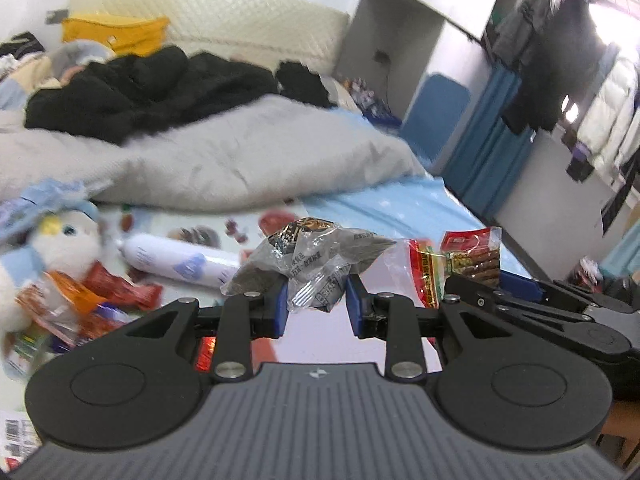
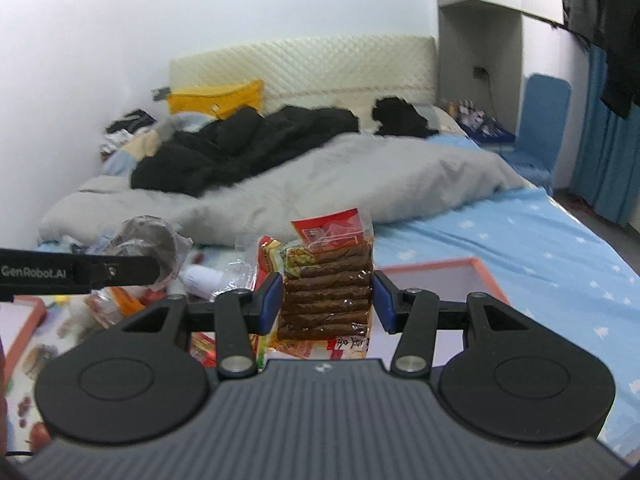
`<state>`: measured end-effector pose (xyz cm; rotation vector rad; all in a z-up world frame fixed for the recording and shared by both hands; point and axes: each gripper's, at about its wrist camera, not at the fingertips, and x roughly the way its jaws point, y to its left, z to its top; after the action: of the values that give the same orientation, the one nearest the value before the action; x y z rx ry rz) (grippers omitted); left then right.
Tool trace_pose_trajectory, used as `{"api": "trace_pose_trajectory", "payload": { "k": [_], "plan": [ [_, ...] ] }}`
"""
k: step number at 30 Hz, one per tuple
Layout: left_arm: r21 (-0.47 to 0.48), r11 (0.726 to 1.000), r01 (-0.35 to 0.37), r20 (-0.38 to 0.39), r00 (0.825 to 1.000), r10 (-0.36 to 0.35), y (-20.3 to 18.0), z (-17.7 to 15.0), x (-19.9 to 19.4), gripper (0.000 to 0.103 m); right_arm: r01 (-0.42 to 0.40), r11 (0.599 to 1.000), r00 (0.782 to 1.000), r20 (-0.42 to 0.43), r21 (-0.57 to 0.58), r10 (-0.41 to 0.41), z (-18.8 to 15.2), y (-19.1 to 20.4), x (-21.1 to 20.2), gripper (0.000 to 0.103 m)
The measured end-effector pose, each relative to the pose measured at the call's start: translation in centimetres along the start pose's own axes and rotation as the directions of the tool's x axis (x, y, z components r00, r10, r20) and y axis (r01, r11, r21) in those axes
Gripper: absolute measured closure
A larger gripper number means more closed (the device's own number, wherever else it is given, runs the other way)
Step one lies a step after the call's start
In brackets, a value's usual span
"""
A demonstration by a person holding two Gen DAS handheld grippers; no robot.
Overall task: Organize snacks
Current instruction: 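Lift both held packets and carry them over the pink box, then open both tools to drop the packets into the pink box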
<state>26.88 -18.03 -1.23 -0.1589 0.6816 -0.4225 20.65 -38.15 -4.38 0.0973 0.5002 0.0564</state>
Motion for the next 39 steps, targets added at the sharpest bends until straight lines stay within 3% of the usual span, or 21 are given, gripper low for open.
{"api": "trace_pose_trajectory", "payload": {
  "k": [7,15,19,21,22,23,31,39],
  "plan": [
    [0.051,0.998,0.038,-0.118,0.992,-0.032,-3.1,-2.1,4.8,0.069,0.044,0.998,0.994,-0.097,0.036,-0.040,-3.1,-2.9,2.5,0.052],
    [0.020,0.999,0.036,-0.255,0.966,-0.030,-3.6,-4.6,9.5,0.069,0.083,0.996,0.973,-0.220,0.040,-0.073,-6.9,-5.1,5.3,0.051],
    [0.038,0.999,0.035,-0.251,0.968,-0.025,-3.8,-5.0,10.1,0.067,0.073,0.996,0.963,-0.264,0.049,-0.058,-8.2,-5.6,6.2,0.051],
    [0.040,0.999,0.027,-0.257,0.966,-0.016,-3.6,-4.9,10.2,0.062,0.077,0.996,0.961,-0.271,0.054,-0.059,-8.3,-5.7,6.3,0.039],
    [0.040,0.999,0.025,-0.253,0.967,-0.014,-3.5,-4.9,10.0,0.061,0.081,0.996,0.961,-0.268,0.048,-0.065,-8.3,-5.7,6.2,0.028],
    [0.041,0.999,0.024,-0.249,0.968,-0.013,-3.4,-4.8,10.0,0.061,0.079,0.996,0.963,-0.261,0.042,-0.066,-8.2,-5.5,6.1,0.026],
    [0.039,0.999,0.011,-0.200,0.980,-0.003,-2.3,-3.7,7.6,0.061,0.047,0.997,0.978,-0.205,0.064,-0.033,-6.6,-5.2,4.6,0.026],
    [0.042,0.999,-0.013,-0.108,0.994,0.018,-1.0,-1.9,3.3,0.061,0.000,0.997,0.996,-0.092,0.072,0.007,-3.5,-3.5,1.5,0.026]
  ]
}}
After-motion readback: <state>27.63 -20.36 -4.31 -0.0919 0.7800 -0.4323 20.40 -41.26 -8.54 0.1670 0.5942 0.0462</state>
